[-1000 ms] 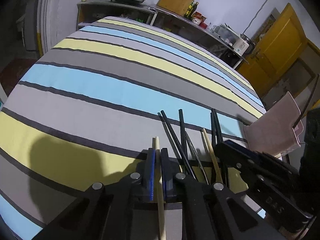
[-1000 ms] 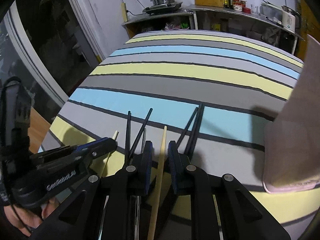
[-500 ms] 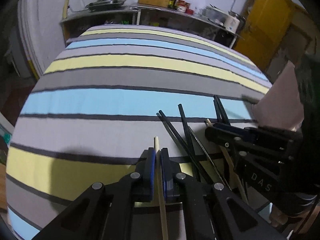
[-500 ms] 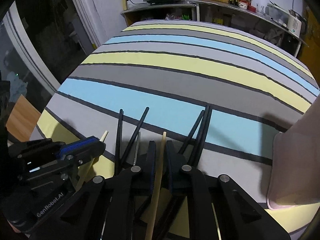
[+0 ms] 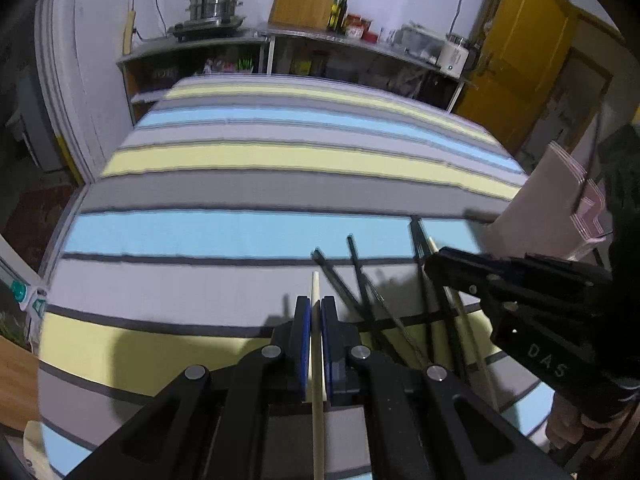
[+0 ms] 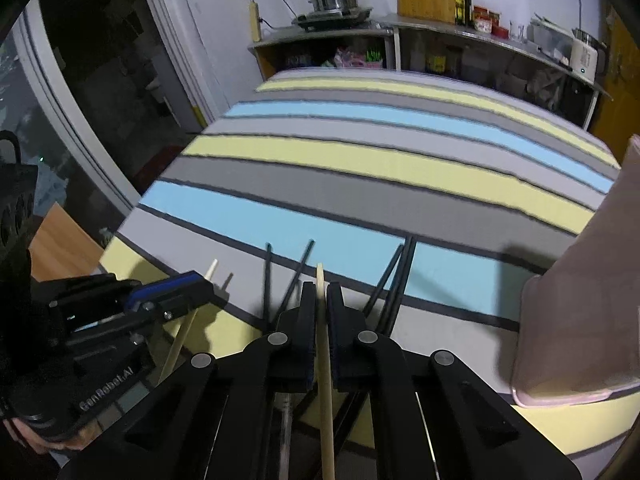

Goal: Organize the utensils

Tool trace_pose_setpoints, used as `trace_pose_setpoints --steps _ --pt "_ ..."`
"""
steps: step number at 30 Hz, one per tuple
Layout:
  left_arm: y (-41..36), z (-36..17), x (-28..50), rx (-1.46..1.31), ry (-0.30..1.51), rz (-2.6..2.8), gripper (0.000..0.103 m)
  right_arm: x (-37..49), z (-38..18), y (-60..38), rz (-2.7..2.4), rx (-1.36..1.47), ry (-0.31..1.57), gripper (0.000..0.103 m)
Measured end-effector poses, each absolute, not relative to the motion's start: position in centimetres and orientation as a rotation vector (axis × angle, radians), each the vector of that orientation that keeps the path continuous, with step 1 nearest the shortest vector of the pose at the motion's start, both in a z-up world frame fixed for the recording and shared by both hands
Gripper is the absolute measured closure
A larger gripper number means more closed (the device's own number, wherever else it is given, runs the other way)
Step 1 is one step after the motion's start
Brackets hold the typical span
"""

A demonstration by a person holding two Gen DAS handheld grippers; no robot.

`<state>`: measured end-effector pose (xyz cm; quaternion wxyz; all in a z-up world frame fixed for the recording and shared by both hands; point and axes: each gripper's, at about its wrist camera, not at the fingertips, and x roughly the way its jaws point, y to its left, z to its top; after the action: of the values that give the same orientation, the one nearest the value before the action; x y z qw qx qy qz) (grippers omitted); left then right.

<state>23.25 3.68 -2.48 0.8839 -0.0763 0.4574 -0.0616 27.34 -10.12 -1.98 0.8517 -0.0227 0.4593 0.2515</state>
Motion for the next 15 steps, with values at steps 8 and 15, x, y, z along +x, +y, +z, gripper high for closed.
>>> trace_pose_setpoints --steps 8,15 --pt "4.8 3.7 20.6 -0.179 0.850 -0.177 0.099 25.0 2.8 -11.1 0.536 -0.034 0.869 0.097" --pt "4.7 8.2 18.1 -0.169 0.791 -0.215 0.099 22.5 6.2 -12.6 0.529 -0.026 0.801 0.097"
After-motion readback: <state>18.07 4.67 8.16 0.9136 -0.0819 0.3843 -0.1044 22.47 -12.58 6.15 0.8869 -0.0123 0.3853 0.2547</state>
